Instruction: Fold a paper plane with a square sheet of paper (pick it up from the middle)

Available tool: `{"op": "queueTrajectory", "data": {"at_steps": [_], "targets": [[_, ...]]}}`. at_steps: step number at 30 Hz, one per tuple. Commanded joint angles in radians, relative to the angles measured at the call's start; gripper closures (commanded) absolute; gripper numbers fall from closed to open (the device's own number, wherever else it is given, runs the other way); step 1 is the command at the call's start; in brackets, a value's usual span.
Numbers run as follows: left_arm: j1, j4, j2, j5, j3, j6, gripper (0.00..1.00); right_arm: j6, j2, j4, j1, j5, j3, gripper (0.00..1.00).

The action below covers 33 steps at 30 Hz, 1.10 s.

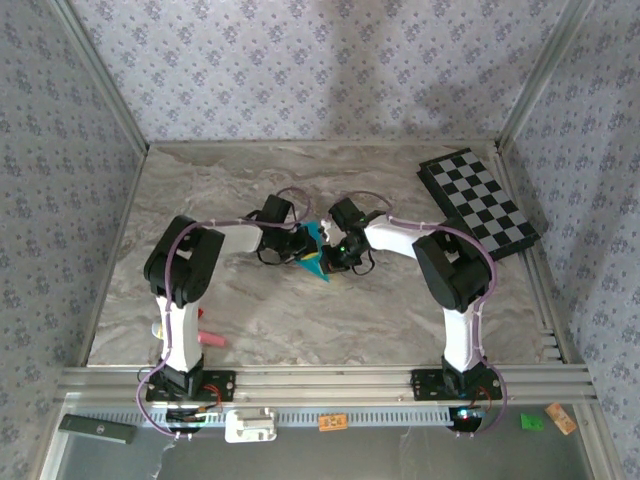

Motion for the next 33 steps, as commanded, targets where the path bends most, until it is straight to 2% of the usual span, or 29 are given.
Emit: {"op": "queueTrajectory", "data": {"at_steps": [1, 8, 20, 27, 33], "targets": [[0.073, -0.072, 0.054, -0.057, 0.050, 0.096, 0.90, -0.030, 0.064, -0.181, -0.003, 0.167, -0.042, 0.94], [0.195, -0.069, 0.127, 0.013, 0.137, 0.128, 0.88, -0.029, 0.066, -0.195, -0.006, 0.185, -0.042, 0.94], [0.307, -0.229, 0.216, -0.045, 0.331, 0.219, 0.88, -0.020, 0.057, -0.181, -0.010, 0.174, -0.079, 0.95], [0.302, -0.248, 0.069, -0.007, 0.357, 0.204, 0.86, 0.000, 0.036, -0.124, -0.009, 0.109, -0.060, 0.94], [0.232, -0.191, -0.116, -0.044, 0.198, 0.135, 0.83, 0.025, 0.028, -0.091, -0.009, 0.060, -0.011, 0.93]]}}
